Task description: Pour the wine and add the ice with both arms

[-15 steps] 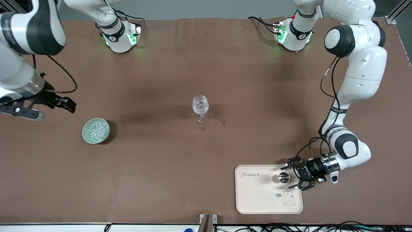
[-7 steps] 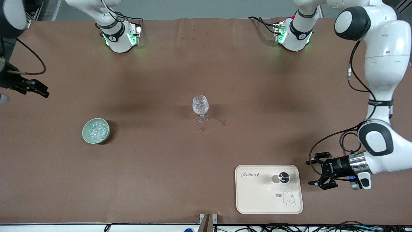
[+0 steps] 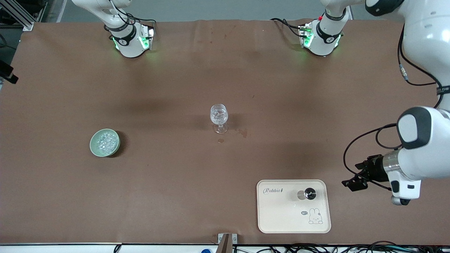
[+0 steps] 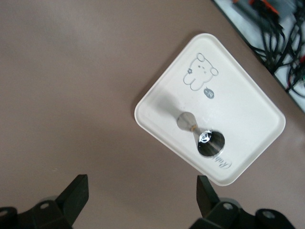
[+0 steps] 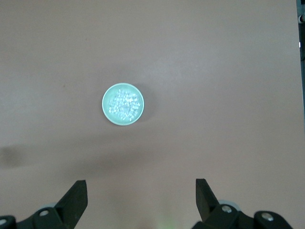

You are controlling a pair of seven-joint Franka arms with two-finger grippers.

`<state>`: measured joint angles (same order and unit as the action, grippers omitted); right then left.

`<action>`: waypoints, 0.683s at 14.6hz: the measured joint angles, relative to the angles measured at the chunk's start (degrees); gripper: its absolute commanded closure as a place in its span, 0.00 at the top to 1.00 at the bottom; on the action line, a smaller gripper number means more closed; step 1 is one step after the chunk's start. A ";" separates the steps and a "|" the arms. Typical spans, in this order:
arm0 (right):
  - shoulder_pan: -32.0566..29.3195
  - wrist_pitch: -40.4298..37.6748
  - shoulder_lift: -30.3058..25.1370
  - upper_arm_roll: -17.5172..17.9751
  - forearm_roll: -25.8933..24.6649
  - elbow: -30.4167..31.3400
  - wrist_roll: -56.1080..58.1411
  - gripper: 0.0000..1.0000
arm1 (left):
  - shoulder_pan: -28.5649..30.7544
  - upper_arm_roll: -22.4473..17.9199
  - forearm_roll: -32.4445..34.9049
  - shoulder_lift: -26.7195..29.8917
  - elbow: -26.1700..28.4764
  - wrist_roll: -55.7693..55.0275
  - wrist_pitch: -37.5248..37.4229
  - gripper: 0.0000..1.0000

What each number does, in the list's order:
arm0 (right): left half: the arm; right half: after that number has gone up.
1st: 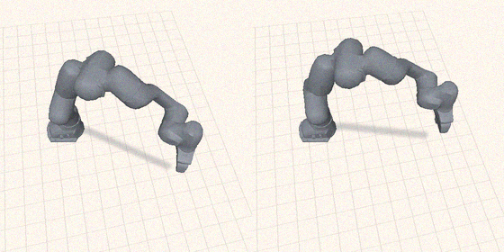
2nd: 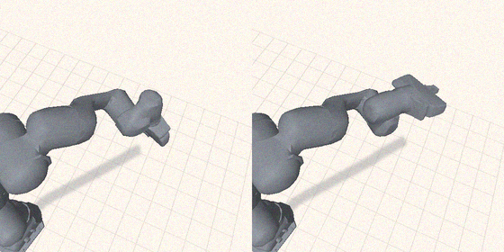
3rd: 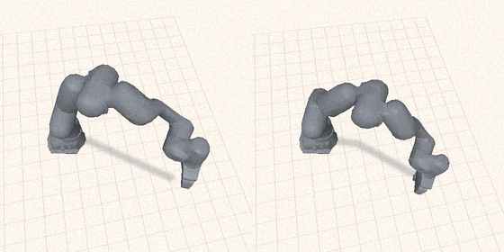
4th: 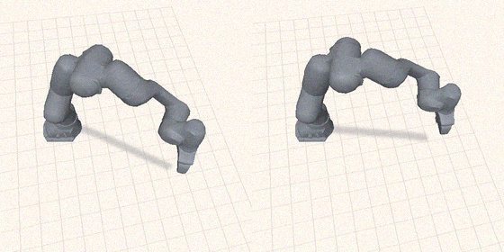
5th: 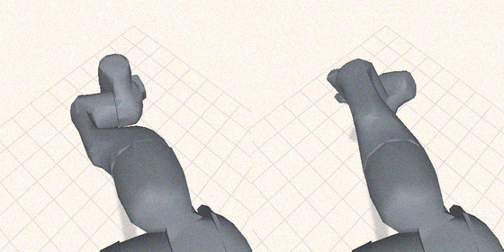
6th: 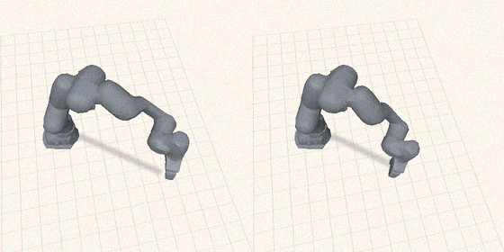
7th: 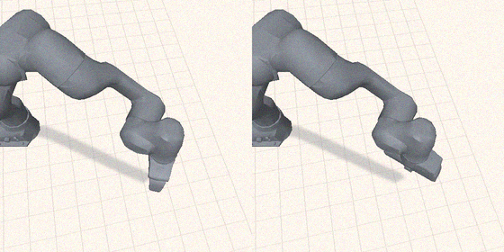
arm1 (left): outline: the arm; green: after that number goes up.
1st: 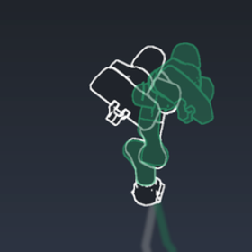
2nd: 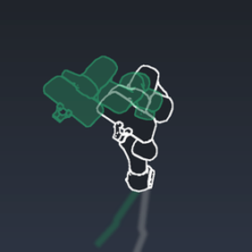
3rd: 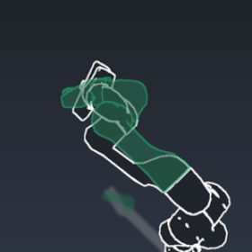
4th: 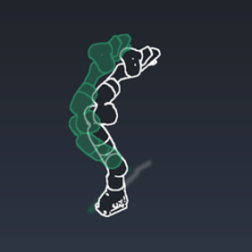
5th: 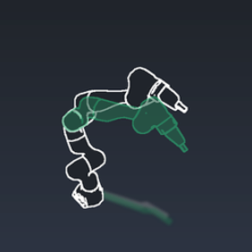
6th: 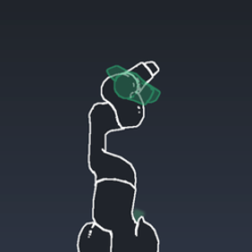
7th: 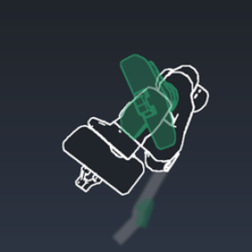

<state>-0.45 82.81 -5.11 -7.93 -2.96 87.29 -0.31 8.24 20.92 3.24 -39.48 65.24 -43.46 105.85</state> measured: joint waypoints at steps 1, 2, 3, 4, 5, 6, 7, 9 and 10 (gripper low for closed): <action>0.14 -1.81 -0.01 0.27 0.93 -0.70 0.00 1.00 | -0.26 1.79 3.40 1.58 0.03 2.52 -1.12 1.00; 0.32 -2.60 -0.01 0.65 2.17 -0.83 0.00 1.00 | -0.39 3.43 6.30 3.08 0.05 5.72 -2.08 1.00; 0.59 -2.78 0.03 1.01 2.92 -0.74 0.00 1.00 | -0.55 4.74 8.89 4.64 0.07 9.06 -3.09 1.00; 0.82 -2.66 0.09 1.27 3.16 -0.58 -0.01 1.00 | -0.75 5.58 11.34 6.25 0.09 12.51 -4.47 1.00; 0.87 -2.44 0.21 1.35 3.22 -0.47 -0.01 1.00 | -0.90 5.98 13.50 7.86 0.11 15.58 -6.16 1.00; 0.85 -2.23 0.36 1.25 3.22 -0.46 -0.01 1.00 | -0.95 6.04 15.11 9.46 0.13 18.36 -7.77 1.00; 0.81 -2.01 0.46 1.07 3.22 -0.46 0.01 1.00 | -0.85 6.04 15.92 10.97 0.15 20.82 -9.00 1.00; 0.78 -1.74 0.50 0.80 3.22 -0.64 0.07 1.00 | -0.44 5.99 16.05 13.76 0.16 24.81 -12.00 1.00; 0.78 -1.74 0.62 0.75 3.22 -0.79 0.10 1.00 | -0.30 5.98 16.05 15.05 0.16 26.01 -14.28 1.00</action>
<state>0.33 81.07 -4.49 -7.18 0.26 86.49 -0.22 7.94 26.90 19.29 -24.43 65.40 -17.45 91.57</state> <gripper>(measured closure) 0.000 0.000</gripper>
